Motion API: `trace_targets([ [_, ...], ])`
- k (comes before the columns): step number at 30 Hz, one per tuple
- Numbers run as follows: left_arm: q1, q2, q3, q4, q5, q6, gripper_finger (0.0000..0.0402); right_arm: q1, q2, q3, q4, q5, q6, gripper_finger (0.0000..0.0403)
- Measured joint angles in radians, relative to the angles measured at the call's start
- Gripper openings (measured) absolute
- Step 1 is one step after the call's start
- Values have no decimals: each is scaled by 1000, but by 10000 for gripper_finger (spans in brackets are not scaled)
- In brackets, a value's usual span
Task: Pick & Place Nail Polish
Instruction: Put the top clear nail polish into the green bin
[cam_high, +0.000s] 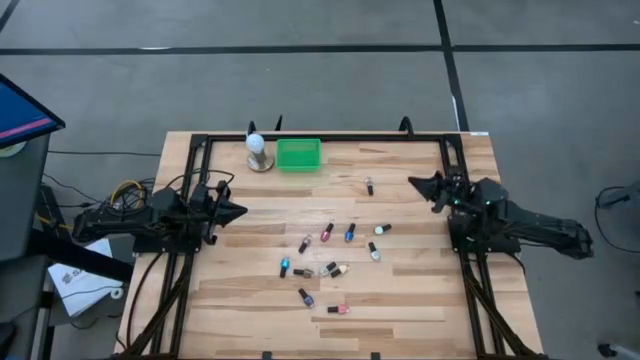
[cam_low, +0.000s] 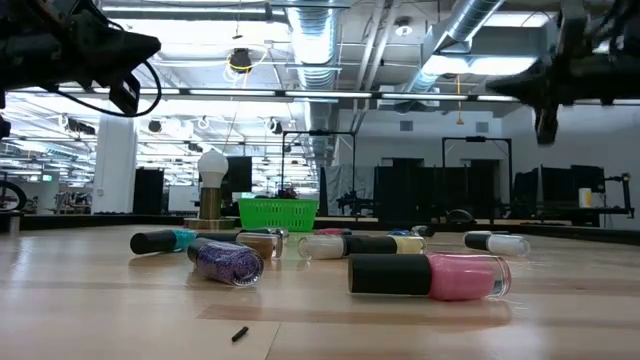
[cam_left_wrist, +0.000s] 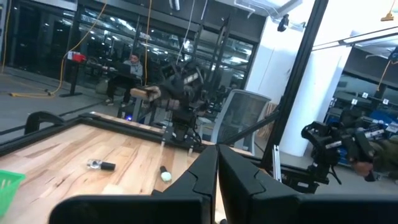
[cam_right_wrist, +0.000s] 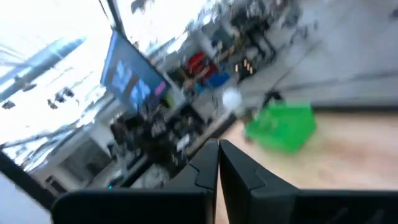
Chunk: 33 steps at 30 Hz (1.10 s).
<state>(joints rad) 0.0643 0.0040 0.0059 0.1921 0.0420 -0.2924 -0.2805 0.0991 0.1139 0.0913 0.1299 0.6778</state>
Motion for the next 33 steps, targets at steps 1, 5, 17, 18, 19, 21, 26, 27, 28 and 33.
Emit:
trace_targets([
  [1, 0, 0, 0, 0, -4, 0, 8, -14, 26, 37, -27, 1, -20, 8],
  [5, 0, 0, 0, 5, -38, 1, 8, -74, 220, 205, -159, 7, -118, 14],
  [17, 0, 0, 0, 8, -43, 1, 8, -152, 1088, 862, -863, 38, -90, 67],
  [18, 0, 0, 0, 8, -43, 1, 8, -151, 1149, 913, -920, 36, -75, 75],
  [19, 0, 0, 0, 10, -43, 0, 8, -151, 1207, 957, -968, 34, -60, 84],
  [21, 0, 0, 0, 10, -43, 0, 8, -143, 1319, 1029, -1051, 29, -38, 106],
  [26, 1, 0, 0, 11, -43, 0, 8, -115, 1534, 1121, -1105, 0, -22, 185],
  [27, 1, 0, 0, 11, -43, 0, 8, -110, 1569, 1129, -1096, -27, -22, 203],
  [28, 1, 0, 0, 11, -43, 0, 8, -108, 1601, 1134, -1084, -57, -22, 221],
  [33, 1, 3, 0, 13, -43, 0, 8, -106, 1724, 1138, -1037, -112, -14, 277],
])
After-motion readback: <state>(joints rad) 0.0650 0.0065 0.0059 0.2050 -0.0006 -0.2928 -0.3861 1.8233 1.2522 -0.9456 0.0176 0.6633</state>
